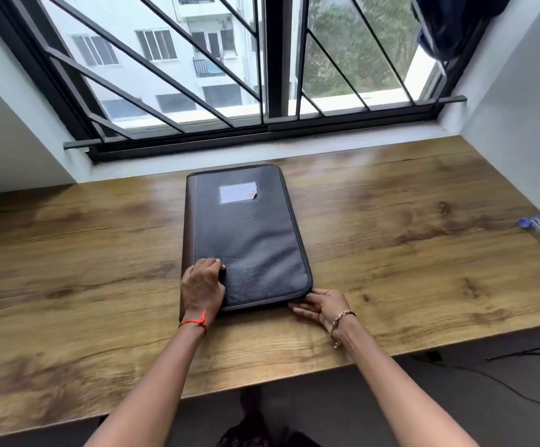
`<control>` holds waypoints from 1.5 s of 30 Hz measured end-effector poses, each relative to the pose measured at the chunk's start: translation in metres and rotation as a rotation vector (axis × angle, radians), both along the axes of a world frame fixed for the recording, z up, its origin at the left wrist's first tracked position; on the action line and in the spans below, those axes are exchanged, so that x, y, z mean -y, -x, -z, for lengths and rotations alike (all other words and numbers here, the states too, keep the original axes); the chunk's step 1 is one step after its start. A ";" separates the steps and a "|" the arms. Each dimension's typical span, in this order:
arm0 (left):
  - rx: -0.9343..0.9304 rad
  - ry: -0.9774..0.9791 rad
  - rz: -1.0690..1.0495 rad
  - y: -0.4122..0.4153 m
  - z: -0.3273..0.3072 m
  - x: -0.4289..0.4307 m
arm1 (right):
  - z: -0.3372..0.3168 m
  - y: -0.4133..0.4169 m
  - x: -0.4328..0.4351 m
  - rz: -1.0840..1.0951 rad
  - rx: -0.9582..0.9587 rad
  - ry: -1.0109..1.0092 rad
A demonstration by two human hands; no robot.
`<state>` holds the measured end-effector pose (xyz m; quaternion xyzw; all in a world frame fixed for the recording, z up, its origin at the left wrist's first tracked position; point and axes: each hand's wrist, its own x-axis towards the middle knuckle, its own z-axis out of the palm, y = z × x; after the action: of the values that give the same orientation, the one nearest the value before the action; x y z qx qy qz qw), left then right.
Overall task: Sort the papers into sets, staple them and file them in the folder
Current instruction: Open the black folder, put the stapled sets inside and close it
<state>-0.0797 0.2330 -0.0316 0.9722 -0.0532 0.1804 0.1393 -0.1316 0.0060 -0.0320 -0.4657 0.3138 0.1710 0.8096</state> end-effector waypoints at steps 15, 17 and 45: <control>-0.252 -0.021 -0.084 -0.039 -0.006 0.015 | -0.019 -0.083 0.052 -0.471 -0.116 0.233; -0.259 -0.001 -0.050 -0.046 -0.006 0.014 | -0.021 -0.098 0.052 -0.487 -0.113 0.270; -0.330 0.091 0.275 -0.118 -0.002 0.008 | -0.015 -0.227 0.037 -0.541 -0.082 0.550</control>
<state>0.0383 0.2247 -0.0300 0.9649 -0.1534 0.0005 0.2133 0.0951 -0.0306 -0.0169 -0.7240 0.2460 0.3064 0.5670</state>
